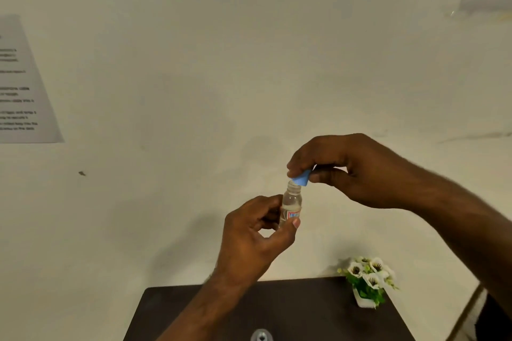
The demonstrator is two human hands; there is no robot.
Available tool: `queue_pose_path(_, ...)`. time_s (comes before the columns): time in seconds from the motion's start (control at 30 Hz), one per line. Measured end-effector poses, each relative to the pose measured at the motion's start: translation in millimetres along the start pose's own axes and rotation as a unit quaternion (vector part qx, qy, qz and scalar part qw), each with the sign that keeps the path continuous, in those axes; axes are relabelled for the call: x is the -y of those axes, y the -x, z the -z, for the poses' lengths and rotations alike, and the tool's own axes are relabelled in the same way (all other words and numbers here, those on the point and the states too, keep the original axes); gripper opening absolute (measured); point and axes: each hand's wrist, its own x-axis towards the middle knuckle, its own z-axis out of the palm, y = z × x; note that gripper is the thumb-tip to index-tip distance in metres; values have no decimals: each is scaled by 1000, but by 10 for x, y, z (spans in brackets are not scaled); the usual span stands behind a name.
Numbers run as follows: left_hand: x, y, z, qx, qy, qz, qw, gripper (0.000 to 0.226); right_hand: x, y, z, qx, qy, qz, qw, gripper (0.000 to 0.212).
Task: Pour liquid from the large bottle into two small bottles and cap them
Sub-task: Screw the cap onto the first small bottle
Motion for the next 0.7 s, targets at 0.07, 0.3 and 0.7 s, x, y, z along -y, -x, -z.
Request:
queue_pose_path(0.07, -59, -14, 24, -2, 1, 1, 1000, 31, 55, -71, 63, 30, 8, 1, 1000, 31)
queue_pose_path(0.3, -159, -10, 83, -4, 12, -5, 1000, 27, 223, -246, 146, 86, 21, -44, 995, 30)
queue_pose_path(0.7, -257, 29, 223, -6, 4, -6, 1000, 22, 350, -456, 171, 128, 42, -70, 988, 19)
